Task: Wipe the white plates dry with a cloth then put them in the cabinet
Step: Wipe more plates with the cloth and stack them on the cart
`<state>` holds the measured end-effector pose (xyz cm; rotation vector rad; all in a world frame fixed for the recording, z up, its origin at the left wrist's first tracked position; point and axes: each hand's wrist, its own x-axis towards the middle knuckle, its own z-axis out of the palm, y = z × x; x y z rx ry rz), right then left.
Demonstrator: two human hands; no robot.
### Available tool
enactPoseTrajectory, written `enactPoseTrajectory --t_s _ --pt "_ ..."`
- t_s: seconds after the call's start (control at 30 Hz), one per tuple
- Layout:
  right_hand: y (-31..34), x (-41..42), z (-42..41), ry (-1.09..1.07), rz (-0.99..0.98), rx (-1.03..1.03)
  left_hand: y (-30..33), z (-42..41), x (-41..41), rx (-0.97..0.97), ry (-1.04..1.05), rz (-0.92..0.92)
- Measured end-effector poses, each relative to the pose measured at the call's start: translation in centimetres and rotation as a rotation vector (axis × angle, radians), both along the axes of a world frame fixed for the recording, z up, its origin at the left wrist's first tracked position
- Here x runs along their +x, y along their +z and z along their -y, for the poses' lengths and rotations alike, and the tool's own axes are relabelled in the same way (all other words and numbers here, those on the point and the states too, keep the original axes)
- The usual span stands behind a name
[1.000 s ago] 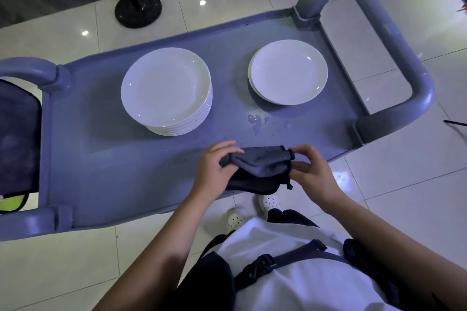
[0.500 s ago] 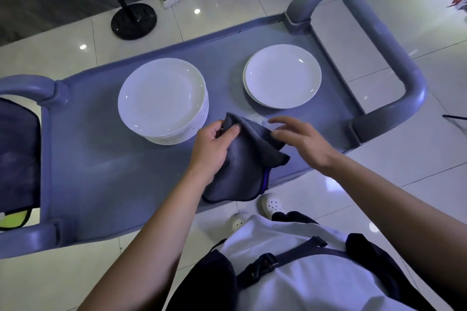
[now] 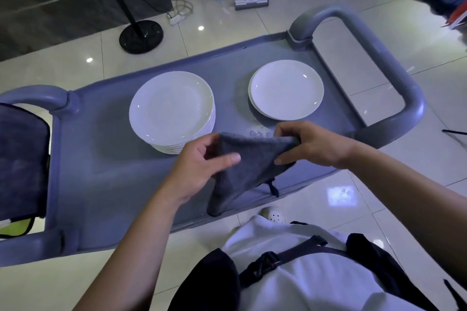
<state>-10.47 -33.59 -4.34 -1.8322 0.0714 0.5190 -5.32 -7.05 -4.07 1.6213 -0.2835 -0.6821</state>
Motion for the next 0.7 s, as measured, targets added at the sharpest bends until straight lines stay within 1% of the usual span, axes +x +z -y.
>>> enactPoseTrajectory --t_s 0.1,0.13,0.17,0.23,0.27,0.33,0.4,0.47,0.5,0.53,0.57,0.63,0.7 --pt "0.2 0.6 0.0 0.063 -0.066 -0.093 -1.3 -0.8 -0.6 0.150 -0.269 -0.081" --pt "0.0 0.7 0.1 0.110 -0.108 -0.160 -1.9 -0.8 -0.9 0.211 -0.335 -0.107" --pt "-0.2 0.7 0.1 0.174 -0.138 -0.240 -2.6 -0.8 -1.0 0.276 -0.357 -0.089" --pt "0.0 0.8 0.0 0.276 -0.167 -0.385 -3.5 -0.4 -0.8 0.346 -0.302 -0.008" --pt "0.5 1.0 0.1 0.274 -0.161 -0.408 -3.5 -0.1 -0.7 0.349 -0.246 0.034" --pt "2.1 1.3 0.6 0.202 -0.108 -0.367 -2.7 0.6 -0.1 0.275 -0.115 0.118" --pt "4.3 1.3 1.3 0.106 -0.015 -0.250 -1.4 0.8 0.3 0.176 -0.004 0.215" --pt "6.1 0.8 1.9 0.017 0.094 -0.143 -0.4 0.7 0.1 0.130 0.047 0.367" --pt "6.4 0.3 1.9 -0.005 0.164 -0.152 -0.2 0.5 -0.2 0.115 0.058 0.440" --pt "6.0 -0.3 1.7 -0.020 0.232 -0.210 -0.3 0.3 -0.7 0.106 0.067 0.492" --pt "5.2 -1.0 1.3 -0.025 0.296 -0.296 -1.0 0.0 -1.3 0.110 0.070 0.514" --pt "1.8 -2.8 -0.1 0.014 0.371 -0.444 -4.0 -0.5 -2.9 0.219 0.071 0.497" --pt "-2.9 -5.0 -1.3 0.069 0.292 -0.510 -7.6 -1.0 -4.7 0.390 -0.005 0.385"
